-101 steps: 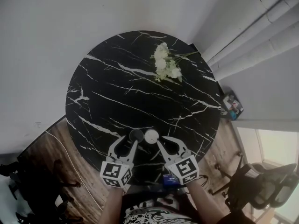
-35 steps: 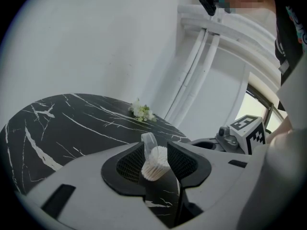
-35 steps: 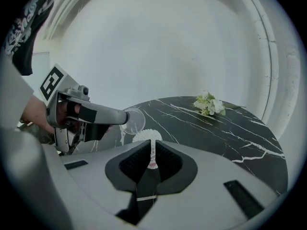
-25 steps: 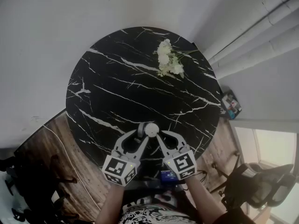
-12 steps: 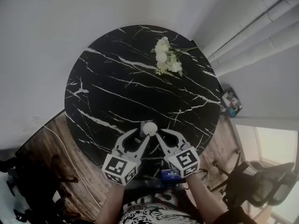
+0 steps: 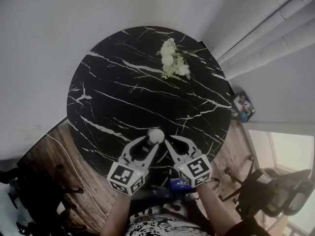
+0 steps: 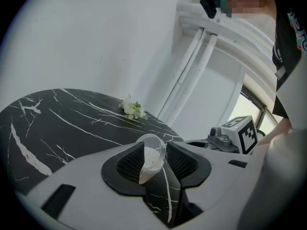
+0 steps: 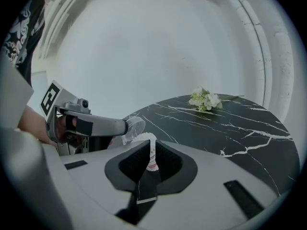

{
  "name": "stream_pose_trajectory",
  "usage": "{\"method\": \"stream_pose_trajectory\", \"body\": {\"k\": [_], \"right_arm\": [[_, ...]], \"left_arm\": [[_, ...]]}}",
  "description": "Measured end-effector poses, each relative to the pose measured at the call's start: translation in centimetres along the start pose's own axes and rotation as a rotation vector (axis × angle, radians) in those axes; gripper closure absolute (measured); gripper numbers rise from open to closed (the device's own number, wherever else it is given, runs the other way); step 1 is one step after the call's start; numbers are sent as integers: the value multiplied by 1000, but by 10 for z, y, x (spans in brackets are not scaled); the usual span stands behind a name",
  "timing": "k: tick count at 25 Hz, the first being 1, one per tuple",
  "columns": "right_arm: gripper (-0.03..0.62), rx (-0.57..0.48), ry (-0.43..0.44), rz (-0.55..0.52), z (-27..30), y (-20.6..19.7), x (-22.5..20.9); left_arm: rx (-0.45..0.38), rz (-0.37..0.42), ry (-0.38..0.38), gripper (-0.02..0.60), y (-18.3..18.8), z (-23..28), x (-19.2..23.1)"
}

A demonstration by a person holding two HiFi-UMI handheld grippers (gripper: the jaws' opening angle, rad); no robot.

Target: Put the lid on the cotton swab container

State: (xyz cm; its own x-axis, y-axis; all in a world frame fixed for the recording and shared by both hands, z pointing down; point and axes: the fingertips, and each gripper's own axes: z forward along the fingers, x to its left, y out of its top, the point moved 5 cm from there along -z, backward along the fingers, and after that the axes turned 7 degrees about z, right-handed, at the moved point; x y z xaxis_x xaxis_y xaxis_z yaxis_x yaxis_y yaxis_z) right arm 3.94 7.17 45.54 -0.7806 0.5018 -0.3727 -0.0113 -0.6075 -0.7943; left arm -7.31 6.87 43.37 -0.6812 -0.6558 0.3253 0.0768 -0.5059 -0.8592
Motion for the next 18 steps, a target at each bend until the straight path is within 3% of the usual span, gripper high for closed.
{"method": "stream_pose_trajectory", "body": {"k": [18], "right_arm": [[572, -6, 11, -3, -4, 0, -6]], "left_arm": [[20, -7, -22, 440, -3, 10, -6]]}}
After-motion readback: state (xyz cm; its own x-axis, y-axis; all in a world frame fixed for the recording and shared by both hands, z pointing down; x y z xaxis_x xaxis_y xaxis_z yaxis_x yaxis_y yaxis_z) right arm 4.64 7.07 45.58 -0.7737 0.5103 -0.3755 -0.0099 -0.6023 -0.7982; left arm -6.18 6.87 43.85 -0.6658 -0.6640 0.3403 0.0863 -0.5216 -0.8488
